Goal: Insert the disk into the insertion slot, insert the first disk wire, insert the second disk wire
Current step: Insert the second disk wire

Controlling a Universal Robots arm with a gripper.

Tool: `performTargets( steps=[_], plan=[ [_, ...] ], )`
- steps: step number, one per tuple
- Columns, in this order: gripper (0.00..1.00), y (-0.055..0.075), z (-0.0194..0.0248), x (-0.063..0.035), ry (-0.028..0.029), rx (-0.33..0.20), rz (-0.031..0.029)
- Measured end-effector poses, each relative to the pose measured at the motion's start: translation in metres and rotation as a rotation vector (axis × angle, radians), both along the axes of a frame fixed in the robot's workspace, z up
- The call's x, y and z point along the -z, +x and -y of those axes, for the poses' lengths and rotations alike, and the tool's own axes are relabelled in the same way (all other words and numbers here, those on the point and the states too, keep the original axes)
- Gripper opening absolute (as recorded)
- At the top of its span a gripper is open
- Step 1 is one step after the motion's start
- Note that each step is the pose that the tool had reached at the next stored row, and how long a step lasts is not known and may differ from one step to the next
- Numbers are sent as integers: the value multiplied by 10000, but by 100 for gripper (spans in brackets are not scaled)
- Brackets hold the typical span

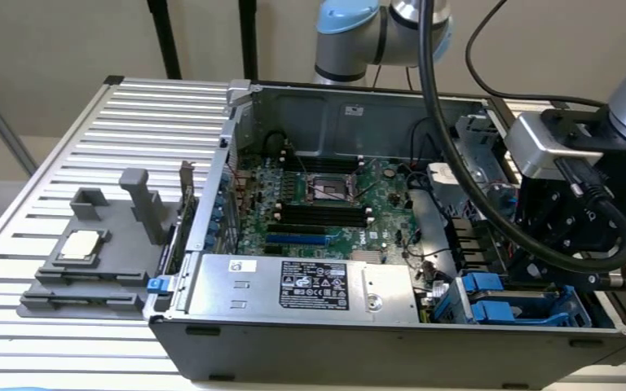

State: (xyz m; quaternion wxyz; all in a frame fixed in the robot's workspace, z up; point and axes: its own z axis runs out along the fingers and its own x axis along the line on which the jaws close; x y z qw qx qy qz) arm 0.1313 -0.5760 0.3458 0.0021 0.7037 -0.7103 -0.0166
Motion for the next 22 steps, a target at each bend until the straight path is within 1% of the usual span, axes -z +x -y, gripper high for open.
performTargets(
  steps=[4,12,22],
  plan=[
    [16,-1,0,2,4,-4,2],
    [16,-1,0,19,15,-53,30],
    [16,-1,1,33,22,-125,32]
  ],
)
